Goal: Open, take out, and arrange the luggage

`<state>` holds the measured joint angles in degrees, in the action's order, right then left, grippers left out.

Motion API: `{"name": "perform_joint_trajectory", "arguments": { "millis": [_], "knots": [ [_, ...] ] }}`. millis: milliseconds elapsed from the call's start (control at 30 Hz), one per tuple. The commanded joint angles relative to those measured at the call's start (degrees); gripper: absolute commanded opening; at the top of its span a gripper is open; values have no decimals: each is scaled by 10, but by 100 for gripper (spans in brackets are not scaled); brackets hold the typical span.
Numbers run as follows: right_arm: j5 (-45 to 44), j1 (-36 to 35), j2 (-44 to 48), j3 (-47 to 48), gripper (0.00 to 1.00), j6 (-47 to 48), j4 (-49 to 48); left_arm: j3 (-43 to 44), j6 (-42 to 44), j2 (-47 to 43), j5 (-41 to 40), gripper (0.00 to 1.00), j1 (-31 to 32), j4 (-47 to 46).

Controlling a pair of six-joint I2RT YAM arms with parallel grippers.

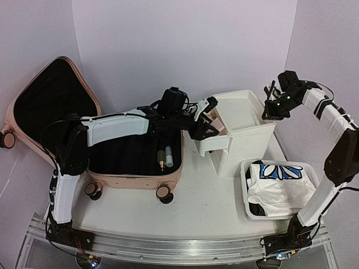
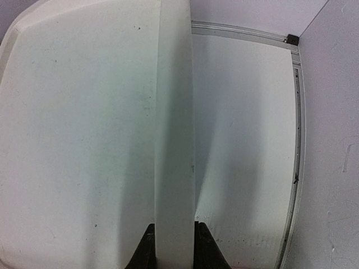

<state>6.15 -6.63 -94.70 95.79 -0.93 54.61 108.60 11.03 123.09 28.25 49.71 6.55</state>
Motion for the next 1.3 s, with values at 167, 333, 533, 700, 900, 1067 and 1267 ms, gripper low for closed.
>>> {"name": "perform_joint_trajectory", "arguments": {
  "millis": [167, 333, 533, 700, 900, 1067, 1267],
  "knots": [
    [109, -14, 35, -9, 0, -55, 31, -19, 9, -45, -13, 64, -1, -23],
    [106, -13, 32, -6, 0, -52, 31, -32, 3, -76, 4, 71, -1, -21],
    [112, -13, 31, -6, 0, -55, 31, -51, -49, -132, -4, 73, -1, -19],
    [112, -14, 31, -9, 0, -56, 31, -94, -159, -175, -67, 64, -11, -17],
    [114, -14, 30, -9, 0, -54, 31, -177, -318, -204, -96, 36, -77, -6],
    [118, -14, 24, -2, 0, -53, 31, -168, -356, -169, -63, 31, -106, 34],
    [123, -14, 18, -3, 0, -56, 31, -45, -380, -67, -12, 34, -105, 137]
  ]
}}
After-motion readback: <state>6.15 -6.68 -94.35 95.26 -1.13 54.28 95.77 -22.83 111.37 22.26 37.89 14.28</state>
